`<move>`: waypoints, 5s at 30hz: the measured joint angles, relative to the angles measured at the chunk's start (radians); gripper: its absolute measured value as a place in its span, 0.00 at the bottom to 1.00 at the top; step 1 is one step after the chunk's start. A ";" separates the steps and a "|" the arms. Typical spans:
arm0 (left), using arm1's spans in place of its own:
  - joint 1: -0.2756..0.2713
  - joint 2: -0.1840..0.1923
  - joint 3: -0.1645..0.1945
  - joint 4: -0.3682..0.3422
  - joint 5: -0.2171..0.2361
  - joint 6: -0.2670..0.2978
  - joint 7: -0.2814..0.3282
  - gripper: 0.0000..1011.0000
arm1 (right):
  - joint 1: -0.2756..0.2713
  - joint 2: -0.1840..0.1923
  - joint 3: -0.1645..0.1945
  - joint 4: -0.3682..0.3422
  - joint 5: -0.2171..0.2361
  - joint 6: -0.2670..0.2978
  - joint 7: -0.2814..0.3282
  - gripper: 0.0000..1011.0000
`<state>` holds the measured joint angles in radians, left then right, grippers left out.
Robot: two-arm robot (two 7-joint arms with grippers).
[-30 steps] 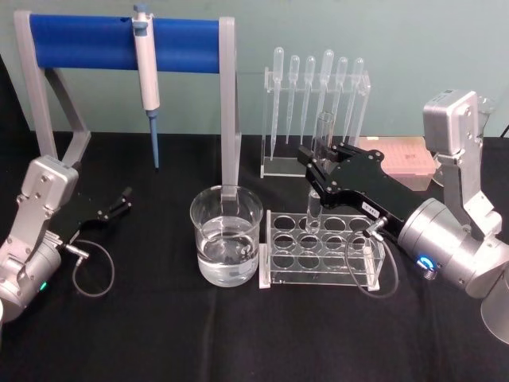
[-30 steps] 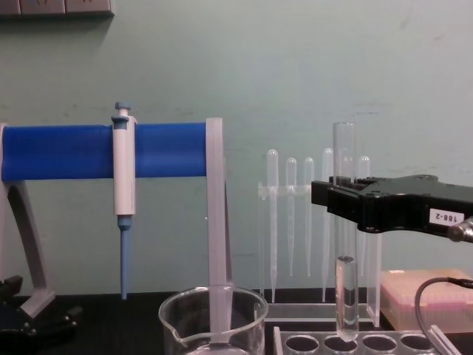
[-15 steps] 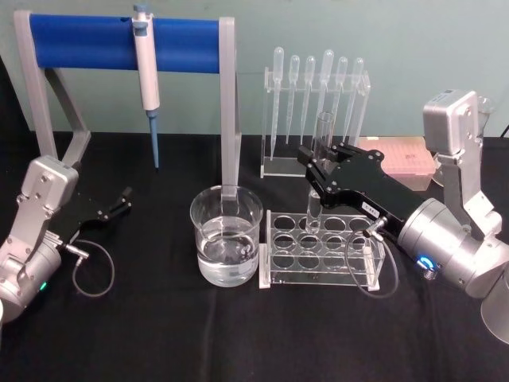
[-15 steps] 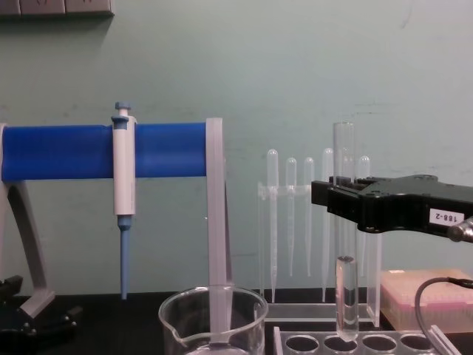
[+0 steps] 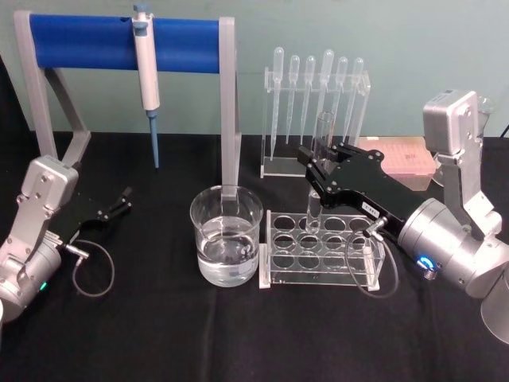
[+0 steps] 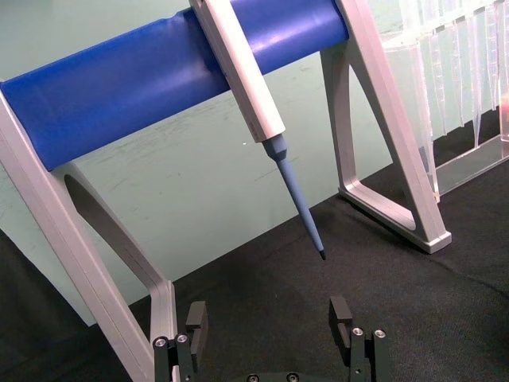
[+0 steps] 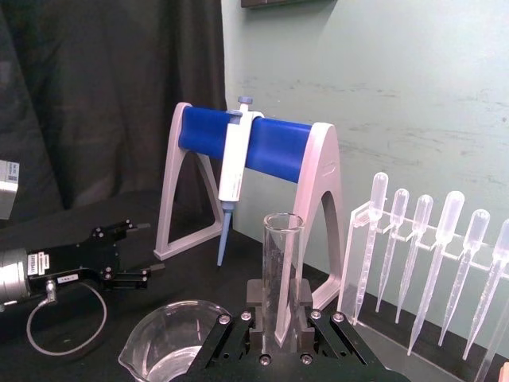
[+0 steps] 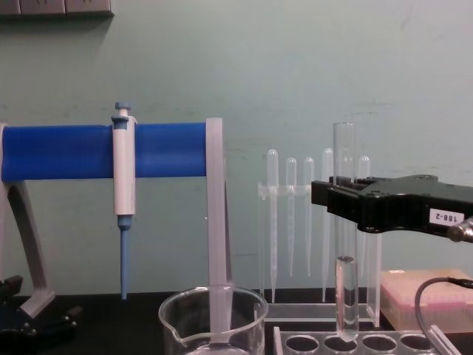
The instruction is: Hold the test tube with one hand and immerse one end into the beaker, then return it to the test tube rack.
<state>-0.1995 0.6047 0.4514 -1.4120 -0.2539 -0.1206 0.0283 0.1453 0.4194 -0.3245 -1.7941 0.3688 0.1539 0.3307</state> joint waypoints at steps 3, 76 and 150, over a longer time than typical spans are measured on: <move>0.000 0.000 0.000 0.000 0.000 0.000 0.000 0.99 | 0.000 0.000 0.000 0.000 0.000 0.000 0.000 0.23; 0.000 0.000 0.000 0.000 0.000 0.000 0.000 0.99 | 0.015 -0.005 -0.008 -0.014 0.000 0.006 0.000 0.22; 0.000 0.000 0.000 0.000 0.000 0.000 0.000 0.99 | 0.154 -0.190 -0.197 0.326 -0.111 -0.120 0.060 0.23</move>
<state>-0.1995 0.6047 0.4513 -1.4120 -0.2539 -0.1205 0.0283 0.2990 0.2289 -0.5215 -1.4678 0.2577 0.0340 0.3910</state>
